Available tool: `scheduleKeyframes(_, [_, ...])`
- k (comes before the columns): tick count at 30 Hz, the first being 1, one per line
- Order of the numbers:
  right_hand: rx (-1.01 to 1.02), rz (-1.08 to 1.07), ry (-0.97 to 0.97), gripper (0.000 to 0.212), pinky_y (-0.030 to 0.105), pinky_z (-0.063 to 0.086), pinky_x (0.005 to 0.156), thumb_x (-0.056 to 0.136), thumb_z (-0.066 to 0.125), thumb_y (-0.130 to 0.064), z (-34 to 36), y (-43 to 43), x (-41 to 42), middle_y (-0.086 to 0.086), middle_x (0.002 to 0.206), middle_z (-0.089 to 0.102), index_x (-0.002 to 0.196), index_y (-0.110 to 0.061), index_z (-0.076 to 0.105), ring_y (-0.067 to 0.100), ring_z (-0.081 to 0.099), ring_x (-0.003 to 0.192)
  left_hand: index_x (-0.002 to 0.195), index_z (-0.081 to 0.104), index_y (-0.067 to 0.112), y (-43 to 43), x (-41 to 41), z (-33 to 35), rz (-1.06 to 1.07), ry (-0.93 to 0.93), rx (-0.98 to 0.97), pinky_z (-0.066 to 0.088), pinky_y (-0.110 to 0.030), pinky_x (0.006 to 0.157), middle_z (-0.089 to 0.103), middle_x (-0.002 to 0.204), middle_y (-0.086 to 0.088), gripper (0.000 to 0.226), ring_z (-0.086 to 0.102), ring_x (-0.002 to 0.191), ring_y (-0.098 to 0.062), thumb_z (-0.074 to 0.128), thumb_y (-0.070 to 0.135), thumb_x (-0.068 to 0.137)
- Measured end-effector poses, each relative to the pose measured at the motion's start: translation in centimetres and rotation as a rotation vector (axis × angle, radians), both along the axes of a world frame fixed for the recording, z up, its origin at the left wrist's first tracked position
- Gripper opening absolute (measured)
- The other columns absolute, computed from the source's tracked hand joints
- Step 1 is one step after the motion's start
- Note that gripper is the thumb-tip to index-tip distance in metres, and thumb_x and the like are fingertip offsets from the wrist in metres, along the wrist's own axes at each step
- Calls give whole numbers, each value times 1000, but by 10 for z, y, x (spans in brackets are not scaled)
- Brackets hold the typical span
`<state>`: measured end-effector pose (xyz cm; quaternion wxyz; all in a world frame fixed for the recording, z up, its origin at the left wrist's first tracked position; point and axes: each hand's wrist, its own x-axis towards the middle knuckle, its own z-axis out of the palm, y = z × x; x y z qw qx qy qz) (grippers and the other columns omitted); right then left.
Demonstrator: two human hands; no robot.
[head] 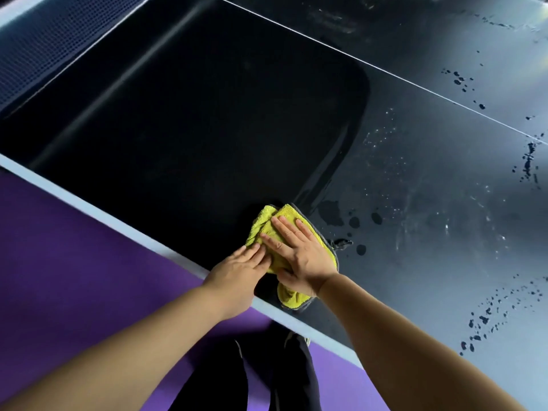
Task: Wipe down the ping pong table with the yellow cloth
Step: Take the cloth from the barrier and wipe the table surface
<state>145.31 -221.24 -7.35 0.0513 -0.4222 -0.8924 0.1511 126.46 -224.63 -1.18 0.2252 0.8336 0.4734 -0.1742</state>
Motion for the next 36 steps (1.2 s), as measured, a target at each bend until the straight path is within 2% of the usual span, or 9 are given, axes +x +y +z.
scheduleKeyframes(10, [2,-45,7,79,50,16,120,75,46,-44,-4,132,77,10,160,22,151,-27,33,28,16,149,151,5,13,130,88,-6,37,6,59,-8,-31,115,-4,158,-6,59,-11,144,-18,32,16,98])
scheduleKeyframes(19, [12,-101,-1,78,43,4,122,76,32,-49,-4,281,139,6,161,16,152,-30,31,22,9,150,150,5,13,273,161,-19,82,38,150,-4,-33,118,-6,158,-6,55,-12,144,-18,26,22,101])
scheduleKeyframes(26, [11,-198,3,80,40,1,122,76,24,-54,-16,391,183,2,163,14,153,-34,27,18,6,151,150,9,13,387,208,-36,105,17,194,-2,-31,117,-3,158,-4,58,-9,144,-16,32,23,99])
scheduleKeyframes(33, [2,-285,-30,77,35,-4,121,78,28,-50,-19,471,222,0,163,10,153,-38,22,14,3,150,150,9,15,472,252,-40,126,5,196,1,-32,118,-3,158,-2,61,-9,144,-14,33,10,95])
scheduleKeyframes(36, [-28,-287,-15,80,34,-4,121,75,27,-50,-16,493,247,-1,163,10,153,-37,24,14,3,150,151,4,17,492,277,-39,147,15,174,0,-33,118,-7,158,-1,63,-10,144,-14,31,5,95])
